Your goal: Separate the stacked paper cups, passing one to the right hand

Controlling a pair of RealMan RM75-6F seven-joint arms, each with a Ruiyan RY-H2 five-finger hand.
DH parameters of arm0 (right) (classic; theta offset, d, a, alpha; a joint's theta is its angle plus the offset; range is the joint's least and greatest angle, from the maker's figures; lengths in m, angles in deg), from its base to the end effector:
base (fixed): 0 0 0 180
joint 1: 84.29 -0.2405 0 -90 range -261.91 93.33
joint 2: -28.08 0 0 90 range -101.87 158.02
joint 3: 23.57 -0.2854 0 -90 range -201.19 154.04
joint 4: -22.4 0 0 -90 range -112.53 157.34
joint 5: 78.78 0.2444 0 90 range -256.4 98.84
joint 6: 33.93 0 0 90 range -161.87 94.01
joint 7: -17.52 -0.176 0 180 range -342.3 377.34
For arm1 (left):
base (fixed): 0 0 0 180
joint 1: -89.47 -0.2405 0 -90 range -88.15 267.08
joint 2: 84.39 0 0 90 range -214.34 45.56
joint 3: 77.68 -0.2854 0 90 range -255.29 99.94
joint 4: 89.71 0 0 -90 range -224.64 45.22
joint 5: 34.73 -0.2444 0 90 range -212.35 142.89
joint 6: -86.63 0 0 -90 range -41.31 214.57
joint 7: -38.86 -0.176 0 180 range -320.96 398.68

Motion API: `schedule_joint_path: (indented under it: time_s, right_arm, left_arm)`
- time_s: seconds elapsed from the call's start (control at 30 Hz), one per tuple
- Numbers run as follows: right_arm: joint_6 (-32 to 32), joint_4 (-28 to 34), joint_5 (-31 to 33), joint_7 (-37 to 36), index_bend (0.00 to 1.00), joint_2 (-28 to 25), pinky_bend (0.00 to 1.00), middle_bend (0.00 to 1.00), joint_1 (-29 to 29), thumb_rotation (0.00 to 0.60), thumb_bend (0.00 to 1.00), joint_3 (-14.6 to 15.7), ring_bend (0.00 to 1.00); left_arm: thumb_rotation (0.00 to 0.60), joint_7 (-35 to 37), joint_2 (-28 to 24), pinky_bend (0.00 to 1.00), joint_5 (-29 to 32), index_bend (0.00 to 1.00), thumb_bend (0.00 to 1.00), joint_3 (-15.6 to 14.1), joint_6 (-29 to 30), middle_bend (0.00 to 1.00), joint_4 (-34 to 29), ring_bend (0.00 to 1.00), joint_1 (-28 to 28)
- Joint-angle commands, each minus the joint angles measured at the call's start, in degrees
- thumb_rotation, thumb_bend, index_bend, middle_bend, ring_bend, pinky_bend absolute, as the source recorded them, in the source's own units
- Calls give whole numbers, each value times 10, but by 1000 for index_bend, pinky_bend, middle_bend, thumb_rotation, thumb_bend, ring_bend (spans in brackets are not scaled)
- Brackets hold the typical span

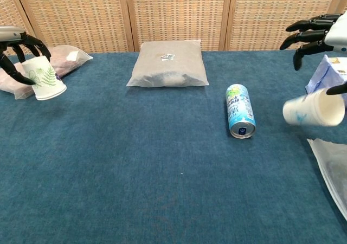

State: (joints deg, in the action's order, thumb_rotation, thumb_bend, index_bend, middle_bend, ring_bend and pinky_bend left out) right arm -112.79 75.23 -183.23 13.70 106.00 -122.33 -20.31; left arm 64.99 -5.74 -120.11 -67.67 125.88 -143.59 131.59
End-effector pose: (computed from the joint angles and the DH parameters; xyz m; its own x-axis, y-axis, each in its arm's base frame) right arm -0.2711 -0.4062 0.0769 0.7263 0.2535 0.6389 -0.3755 -0.6322 0.6777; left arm -0.3081 0.4968 0.0694 0.4241 0.3136 0.8496 0.9040 -0.2030 -0.3763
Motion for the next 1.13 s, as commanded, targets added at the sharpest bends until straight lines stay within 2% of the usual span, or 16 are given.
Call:
schedule_joint_path:
  time_s: [0.03,0.17,0.37,0.53,0.6,0.77,0.93,1.13]
  right_arm:
    - [28,51,37,27,101,-21,0,8,14,600,0,-10,0]
    - [34,115,64,44,64,-53,0,0,29,600,0,-18,0]
    - [-5,219,103,48,56,-104,0,0,79,600,0,-27,0]
    - [-34,293,148,47,16,-137,0,0,139,600,0,-22,0]
    - [-51,318,188,38,6,-144,0,0,184,600,0,-14,0]
    - [-81,321,205,32,0,-134,0,0,226,600,0,-13,0]
    - [-104,311,207,13,0,-119,0,0,253,600,0,-16,0]
    - [-132,309,196,6,0,-107,0,0,276,600,0,-19,0]
  left_arm:
    - [600,3,-11,1,18,0,224,-9,-19,0,-25,0,-4]
    - [600,-3,-28,0,26,0,201,-10,7,0,-55,0,-18]
    - [600,-9,-68,0,49,0,200,-5,95,0,-126,0,-72]
    - [600,-70,-105,0,86,0,191,-12,175,0,-201,0,-138]
    - [600,-118,-119,0,116,0,190,-16,261,0,-246,0,-200]
    - [600,-177,-128,0,120,0,190,-28,348,0,-310,0,-254]
    - [600,-213,-143,0,120,0,190,-40,373,0,-352,0,-278]
    - [600,-249,-145,0,122,0,189,-51,372,0,-383,0,-285]
